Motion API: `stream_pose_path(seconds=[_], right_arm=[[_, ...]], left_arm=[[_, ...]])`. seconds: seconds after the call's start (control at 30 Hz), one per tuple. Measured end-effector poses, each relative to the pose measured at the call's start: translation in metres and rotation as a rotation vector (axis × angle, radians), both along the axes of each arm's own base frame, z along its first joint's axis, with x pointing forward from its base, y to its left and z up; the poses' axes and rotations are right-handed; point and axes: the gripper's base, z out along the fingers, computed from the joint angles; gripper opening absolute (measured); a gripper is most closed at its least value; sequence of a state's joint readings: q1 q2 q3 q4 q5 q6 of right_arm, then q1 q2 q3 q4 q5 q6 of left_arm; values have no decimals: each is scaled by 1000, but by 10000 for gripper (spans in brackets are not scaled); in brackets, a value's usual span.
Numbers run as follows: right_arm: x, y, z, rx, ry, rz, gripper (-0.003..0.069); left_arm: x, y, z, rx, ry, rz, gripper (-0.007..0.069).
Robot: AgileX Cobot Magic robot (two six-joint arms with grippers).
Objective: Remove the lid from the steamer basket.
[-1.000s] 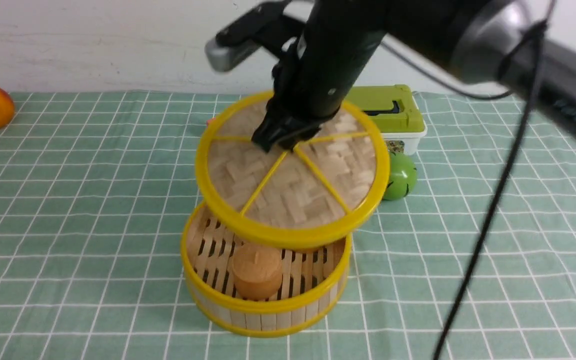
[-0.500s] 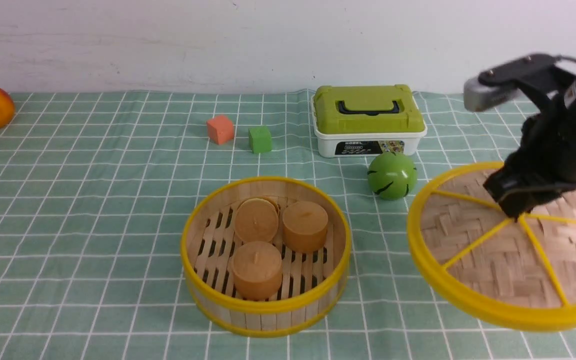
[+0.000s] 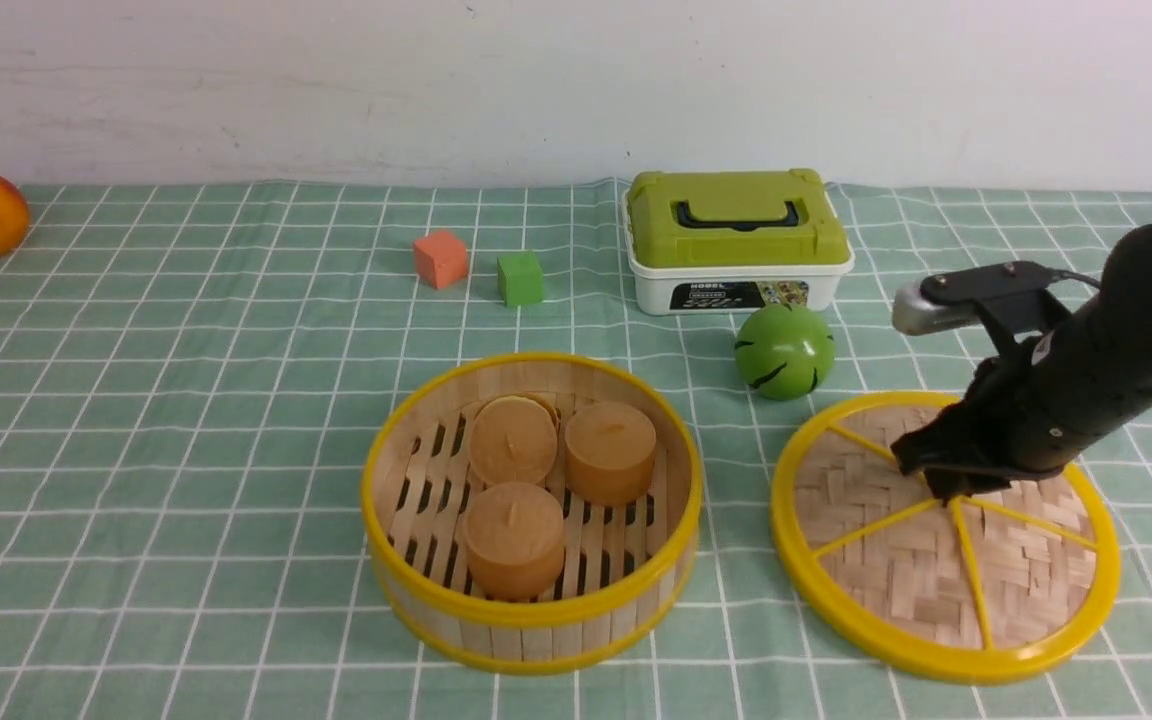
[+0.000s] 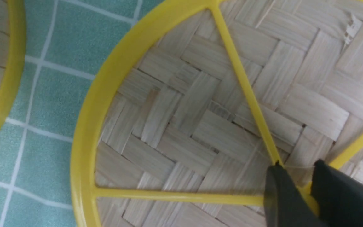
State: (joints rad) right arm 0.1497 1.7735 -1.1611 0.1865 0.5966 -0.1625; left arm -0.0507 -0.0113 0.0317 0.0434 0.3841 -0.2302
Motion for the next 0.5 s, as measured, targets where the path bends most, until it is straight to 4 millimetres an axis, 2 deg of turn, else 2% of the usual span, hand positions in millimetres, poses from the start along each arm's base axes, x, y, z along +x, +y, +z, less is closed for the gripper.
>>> stream_pose_path(seconds=[0.07, 0.13, 0.17, 0.23, 0.3, 0.33, 0.37, 0.4, 0.43, 0.47, 0.5], right_arm=[[-1, 0, 0, 11, 15, -15, 162], [-2, 1, 9, 19, 44, -14, 241], [-2, 1, 11, 20, 43, -13, 255], [-10, 2, 40, 22, 44, 19, 332], [-20, 1, 67, 26, 6, 45, 364], [-32, 0, 89, 35, -34, 56, 376], [-47, -2, 110, 43, -77, 65, 378], [-58, -3, 124, 47, -108, 70, 376], [-61, -4, 127, 48, -116, 71, 374], [-85, -7, 148, 56, -180, 75, 355], [-102, -10, 158, 60, -216, 77, 334]], left_arm=[[0, 0, 0, 0, 0, 0, 239], [0, 0, 0, 0, 0, 0, 239], [0, 0, 0, 0, 0, 0, 239], [0, 0, 0, 0, 0, 0, 239], [0, 0, 0, 0, 0, 0, 239], [0, 0, 0, 0, 0, 0, 239], [0, 0, 0, 0, 0, 0, 239], [0, 0, 0, 0, 0, 0, 239], [0, 0, 0, 0, 0, 0, 239], [0, 0, 0, 0, 0, 0, 239], [0, 0, 0, 0, 0, 0, 239]])
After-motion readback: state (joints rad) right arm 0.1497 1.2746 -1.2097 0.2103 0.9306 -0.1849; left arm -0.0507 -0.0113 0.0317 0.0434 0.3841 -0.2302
